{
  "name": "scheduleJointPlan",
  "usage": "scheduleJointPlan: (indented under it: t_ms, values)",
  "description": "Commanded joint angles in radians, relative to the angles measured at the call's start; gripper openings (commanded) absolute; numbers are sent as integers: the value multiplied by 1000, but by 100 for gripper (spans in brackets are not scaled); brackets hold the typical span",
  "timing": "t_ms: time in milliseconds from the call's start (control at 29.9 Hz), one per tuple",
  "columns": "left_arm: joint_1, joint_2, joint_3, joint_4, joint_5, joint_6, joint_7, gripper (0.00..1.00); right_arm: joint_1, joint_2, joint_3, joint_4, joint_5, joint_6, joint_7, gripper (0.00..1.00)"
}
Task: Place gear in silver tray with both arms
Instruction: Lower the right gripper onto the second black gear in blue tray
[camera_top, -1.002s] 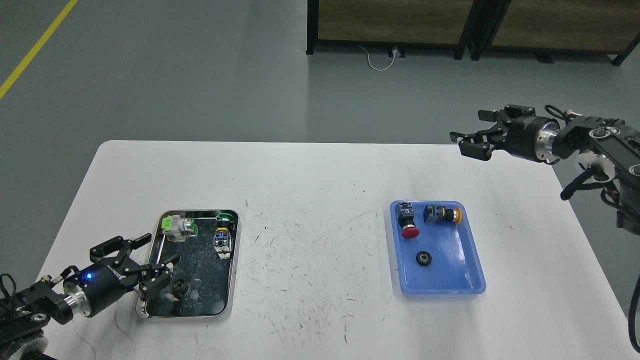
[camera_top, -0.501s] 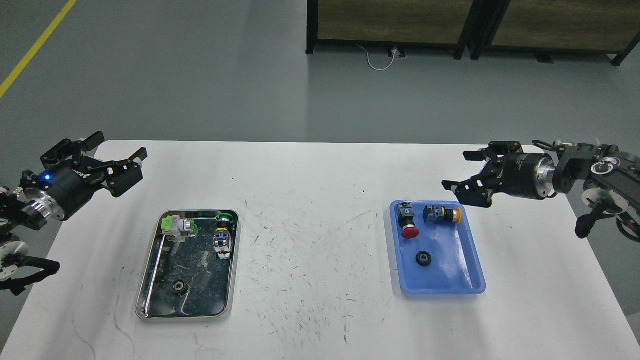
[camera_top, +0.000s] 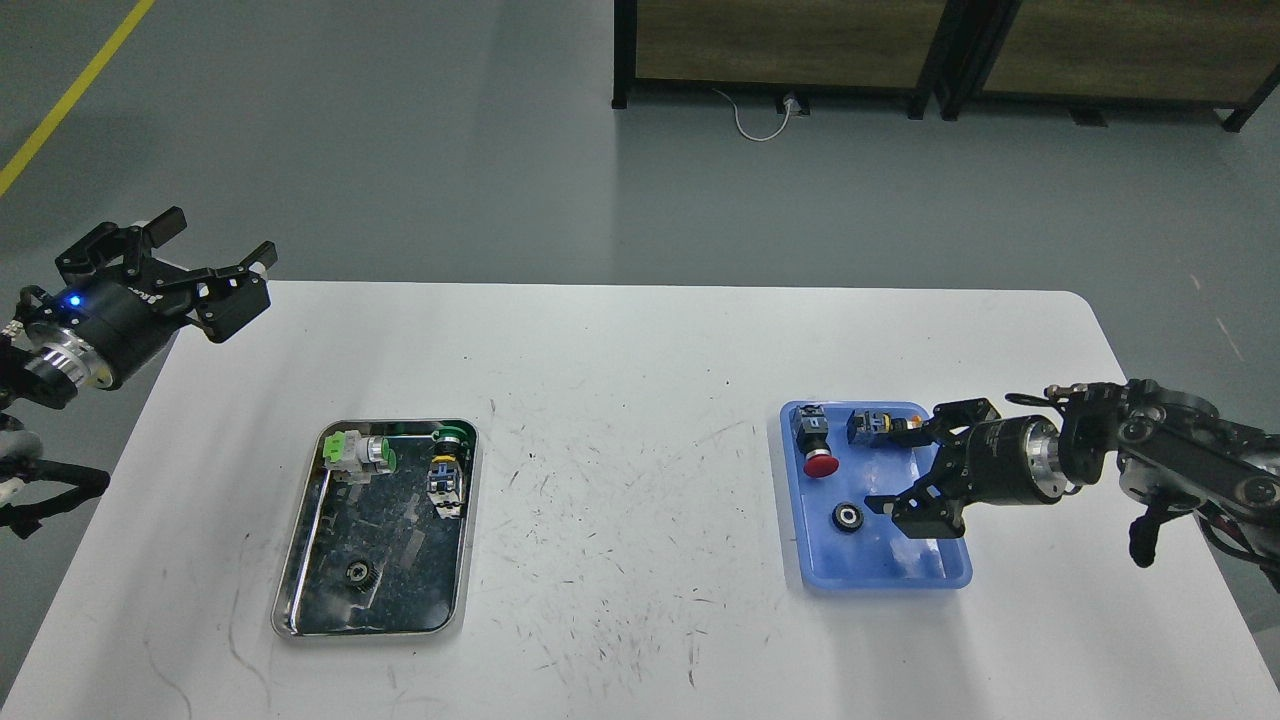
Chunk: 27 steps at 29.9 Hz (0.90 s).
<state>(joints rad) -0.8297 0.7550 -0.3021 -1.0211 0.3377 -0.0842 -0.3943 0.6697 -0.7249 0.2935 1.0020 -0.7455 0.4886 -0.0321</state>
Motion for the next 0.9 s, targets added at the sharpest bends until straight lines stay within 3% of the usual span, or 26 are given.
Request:
scheduleJointPlan:
  t_ms: [0, 535, 869]
  values:
    - [-5, 0, 0, 4, 0, 1, 0, 98, -4, 39, -14, -28, -15, 0, -2, 89]
    - [-9, -2, 0, 9, 0, 14, 6, 98, -1, 167, -39, -132, -34, 0, -2, 85]
    - [-9, -3, 0, 12, 0, 15, 8, 98, 4, 156, -39, -129, -35, 0, -3, 58]
